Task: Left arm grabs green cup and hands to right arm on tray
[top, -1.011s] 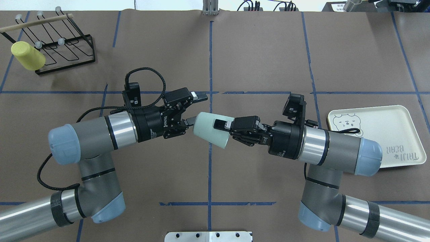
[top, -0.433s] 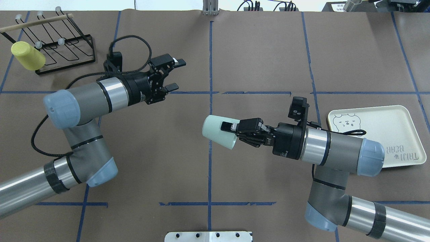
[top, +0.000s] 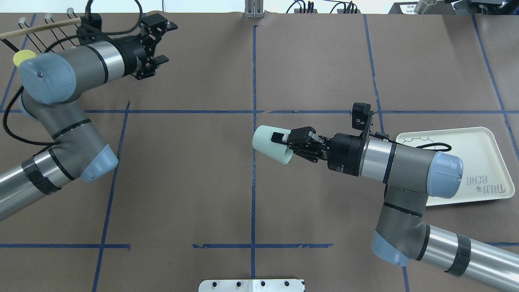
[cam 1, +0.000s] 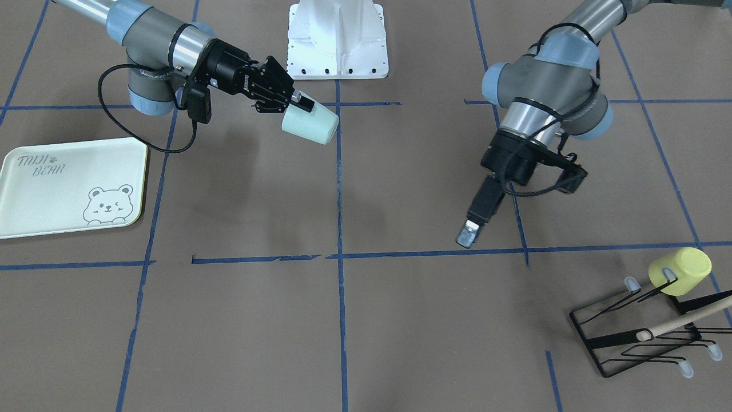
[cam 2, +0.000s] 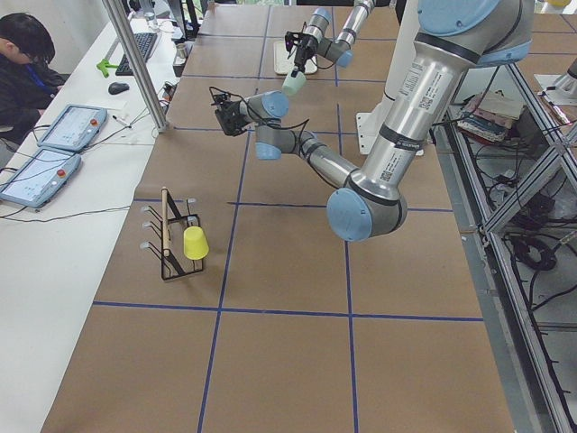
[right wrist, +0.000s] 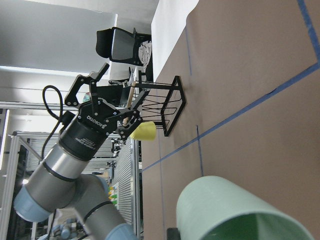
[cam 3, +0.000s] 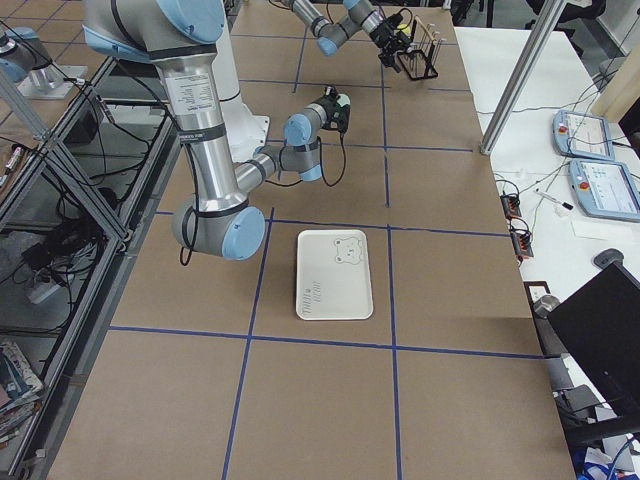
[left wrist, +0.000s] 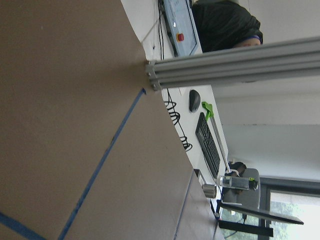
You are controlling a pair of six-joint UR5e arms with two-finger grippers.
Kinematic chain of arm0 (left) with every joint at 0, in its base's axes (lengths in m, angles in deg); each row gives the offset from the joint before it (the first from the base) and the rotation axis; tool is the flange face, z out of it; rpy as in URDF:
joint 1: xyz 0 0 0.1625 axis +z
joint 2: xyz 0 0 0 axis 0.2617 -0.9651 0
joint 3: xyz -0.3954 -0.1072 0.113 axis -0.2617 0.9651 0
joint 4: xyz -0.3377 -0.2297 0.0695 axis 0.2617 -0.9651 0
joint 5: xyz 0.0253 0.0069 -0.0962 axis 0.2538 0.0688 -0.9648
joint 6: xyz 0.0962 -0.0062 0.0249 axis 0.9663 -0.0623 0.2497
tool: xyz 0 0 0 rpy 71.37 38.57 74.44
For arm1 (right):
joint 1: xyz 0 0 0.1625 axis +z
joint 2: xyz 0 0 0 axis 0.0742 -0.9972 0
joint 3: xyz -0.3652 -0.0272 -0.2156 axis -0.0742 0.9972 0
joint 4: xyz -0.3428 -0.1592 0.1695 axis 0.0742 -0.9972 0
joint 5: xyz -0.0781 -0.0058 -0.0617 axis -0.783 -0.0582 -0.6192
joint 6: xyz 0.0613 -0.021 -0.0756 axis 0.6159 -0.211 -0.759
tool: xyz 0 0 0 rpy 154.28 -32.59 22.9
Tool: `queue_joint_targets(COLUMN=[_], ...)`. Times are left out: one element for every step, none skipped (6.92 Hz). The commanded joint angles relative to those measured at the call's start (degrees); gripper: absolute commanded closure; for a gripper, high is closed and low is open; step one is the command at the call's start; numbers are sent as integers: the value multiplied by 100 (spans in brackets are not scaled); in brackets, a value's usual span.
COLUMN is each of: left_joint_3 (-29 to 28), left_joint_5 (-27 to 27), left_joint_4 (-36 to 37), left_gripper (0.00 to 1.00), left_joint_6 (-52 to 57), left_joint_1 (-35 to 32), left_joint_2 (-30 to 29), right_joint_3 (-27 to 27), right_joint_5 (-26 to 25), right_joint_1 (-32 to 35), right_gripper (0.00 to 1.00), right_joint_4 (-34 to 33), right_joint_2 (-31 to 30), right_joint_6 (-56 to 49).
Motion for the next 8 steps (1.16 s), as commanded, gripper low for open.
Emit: queue_joint_targets(left_joint_3=[430, 599, 687, 732, 741, 741, 741, 697], left_joint_5=[29, 29, 20, 3, -84, -581, -1465, -2065], left_joint_4=[1344, 1357, 1366, 1366, 1453, 1923, 2537, 3283], left_gripper=[0, 0, 0, 0, 0, 0, 0, 0], left_joint_6=[1990, 3334, 4601, 5675, 6834, 7707, 8856, 9964], left_joint_1=[-329, -329, -329, -382, -565, -993, -1719, -2301], left_joint_2=[486, 1047, 1601, 1998, 2245, 2318, 2318, 2310], right_joint_3=[-254, -596, -930, -1229, -1449, -1599, -1749, -1742], right_joint_5=[956, 1632, 2248, 2454, 2526, 2640, 2641, 2641], right_joint_1=[755, 1247, 1626, 1821, 1997, 2208, 2453, 2647], right_gripper=[100, 100, 100, 100, 100, 100, 100, 100], right_joint_4=[-1612, -2900, -4192, -5292, -6321, -7393, -8239, -8587], right_joint_2=[15, 33, 111, 138, 147, 156, 156, 138], right_joint_6=[-512, -802, -1449, -2221, -2925, -3915, -4969, -5633])
